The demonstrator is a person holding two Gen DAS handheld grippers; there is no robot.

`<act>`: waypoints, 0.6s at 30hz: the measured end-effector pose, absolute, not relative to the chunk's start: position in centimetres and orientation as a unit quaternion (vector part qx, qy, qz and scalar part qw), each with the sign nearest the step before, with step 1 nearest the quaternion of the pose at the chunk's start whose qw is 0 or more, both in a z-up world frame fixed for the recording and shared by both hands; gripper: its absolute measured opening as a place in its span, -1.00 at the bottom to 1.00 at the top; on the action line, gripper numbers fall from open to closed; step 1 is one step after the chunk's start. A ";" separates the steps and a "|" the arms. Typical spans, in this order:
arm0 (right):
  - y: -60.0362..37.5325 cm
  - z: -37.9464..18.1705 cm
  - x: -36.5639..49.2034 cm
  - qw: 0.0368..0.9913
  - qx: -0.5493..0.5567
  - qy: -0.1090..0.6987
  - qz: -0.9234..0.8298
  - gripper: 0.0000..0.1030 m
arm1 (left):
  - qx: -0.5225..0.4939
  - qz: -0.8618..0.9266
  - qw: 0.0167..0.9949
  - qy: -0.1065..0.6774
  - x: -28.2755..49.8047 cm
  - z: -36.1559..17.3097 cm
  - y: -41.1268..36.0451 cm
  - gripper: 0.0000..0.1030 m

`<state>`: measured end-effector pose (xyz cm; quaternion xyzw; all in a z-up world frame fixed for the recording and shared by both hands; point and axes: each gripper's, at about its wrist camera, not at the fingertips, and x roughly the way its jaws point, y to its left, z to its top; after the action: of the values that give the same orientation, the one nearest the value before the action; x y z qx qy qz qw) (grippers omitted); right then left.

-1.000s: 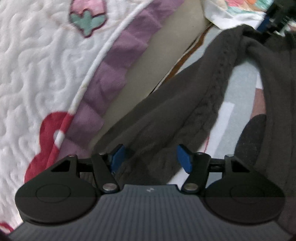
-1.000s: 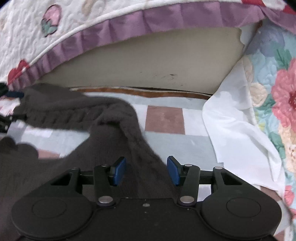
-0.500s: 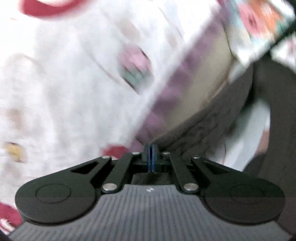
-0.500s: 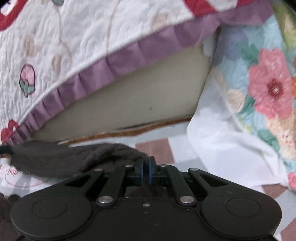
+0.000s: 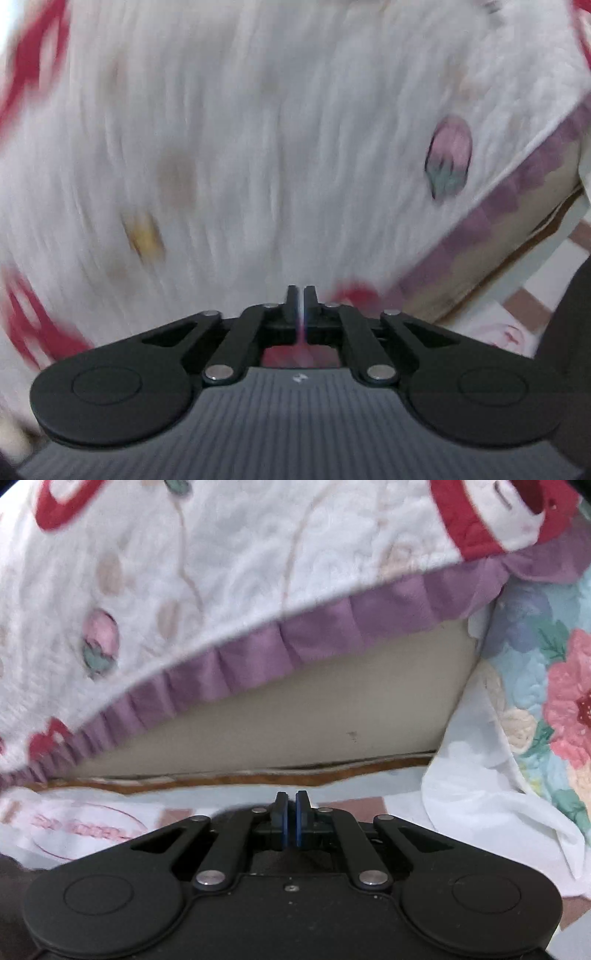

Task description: Fold clothes

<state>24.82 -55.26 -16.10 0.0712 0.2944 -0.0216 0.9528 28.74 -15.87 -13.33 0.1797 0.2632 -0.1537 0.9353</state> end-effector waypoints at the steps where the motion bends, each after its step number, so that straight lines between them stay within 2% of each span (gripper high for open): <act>1: -55.4 -16.5 25.1 0.951 0.064 0.299 -0.034 -0.99 | 0.141 -0.172 0.930 0.292 28.9 -14.4 -15.2 -0.85; 3: -56.1 -17.4 25.8 0.942 0.056 0.327 -0.050 -0.96 | 0.092 -0.215 0.915 0.328 28.0 -16.4 -14.3 -0.69; 8: -57.9 -17.1 23.0 0.936 0.065 0.347 0.003 -0.74 | 0.105 -0.292 0.888 0.339 21.0 -20.0 -15.2 -0.36; 10: -58.5 -17.1 21.3 0.933 0.073 0.350 0.024 -0.30 | 0.106 -0.322 0.877 0.340 18.1 -21.1 -15.7 -0.18; 11: -58.9 -17.1 20.5 0.932 0.079 0.353 0.032 -0.21 | 0.106 -0.336 0.872 0.341 16.6 -21.7 -15.9 -0.16; 14: -59.8 -17.8 18.8 0.923 0.102 0.370 0.029 -0.17 | 0.120 -0.367 0.856 0.344 13.7 -23.3 -16.9 -0.07; 17: -59.7 -18.7 18.2 0.914 0.108 0.390 0.021 -0.14 | 0.148 -0.424 0.824 0.345 11.9 -24.4 -17.9 0.14; 18: -59.6 -19.0 18.0 0.912 0.111 0.394 0.018 -0.05 | 0.157 -0.422 0.821 0.350 11.7 -24.8 -18.3 0.19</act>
<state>18.02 -59.60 -19.01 0.1105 0.3943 0.0176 0.9121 11.68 -18.31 -24.78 0.1568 0.3503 -0.4220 0.8214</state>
